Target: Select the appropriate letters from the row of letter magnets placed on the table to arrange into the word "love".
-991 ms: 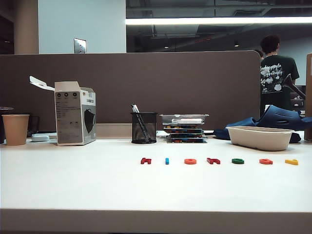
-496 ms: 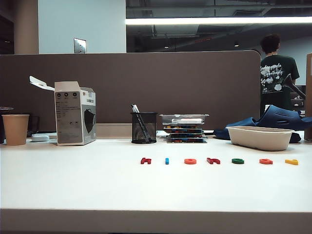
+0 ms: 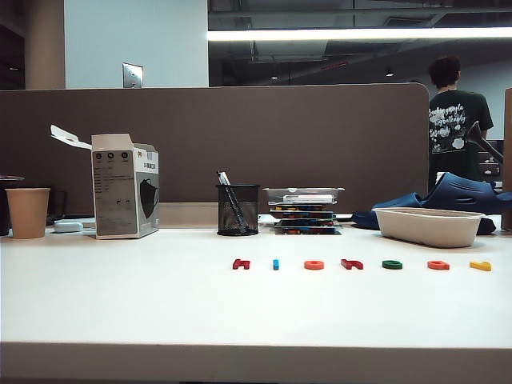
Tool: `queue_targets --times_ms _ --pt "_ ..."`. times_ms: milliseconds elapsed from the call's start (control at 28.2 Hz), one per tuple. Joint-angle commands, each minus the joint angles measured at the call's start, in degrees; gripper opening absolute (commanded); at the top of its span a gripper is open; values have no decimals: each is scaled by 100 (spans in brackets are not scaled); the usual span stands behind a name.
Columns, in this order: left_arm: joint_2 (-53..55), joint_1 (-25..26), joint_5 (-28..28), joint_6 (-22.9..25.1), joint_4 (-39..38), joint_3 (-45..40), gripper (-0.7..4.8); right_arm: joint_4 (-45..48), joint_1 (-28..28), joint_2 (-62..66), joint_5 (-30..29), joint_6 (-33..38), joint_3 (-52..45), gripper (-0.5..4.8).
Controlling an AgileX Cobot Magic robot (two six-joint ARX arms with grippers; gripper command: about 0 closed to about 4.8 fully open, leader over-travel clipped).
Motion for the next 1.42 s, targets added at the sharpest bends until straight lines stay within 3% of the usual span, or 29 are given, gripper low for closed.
queue_targets --times_ms 35,177,496,602,850,956,1097,1416 --pt "645 9 356 31 -708 863 -5 72 7 -42 11 -13 -31 -5" --pt "1368 -35 507 -94 -1104 1840 -5 72 7 -42 13 -13 -31 -5" --pt "2363 -1399 -282 -1217 -1115 2839 -5 48 2 -42 15 -13 -31 -5" --pt "2863 -2470 -1036 -1825 -1088 2957 -5 -57 4 -42 35 -11 -31 -5" --pt "3665 -4433 -2988 -2166 -531 2959 -5 -79 0 -42 42 -11 -31 -5" --pt "3995 -4966 -3713 -2424 -343 2962 -5 -81 0 -42 42 -11 -31 -5" --pt "4415 -5289 -3958 -2625 -203 2962 -5 -94 0 -42 35 -9 -31 -5" --pt "4903 -5318 -4419 -2651 -205 2959 -5 -96 0 -42 33 -9 -31 -5"
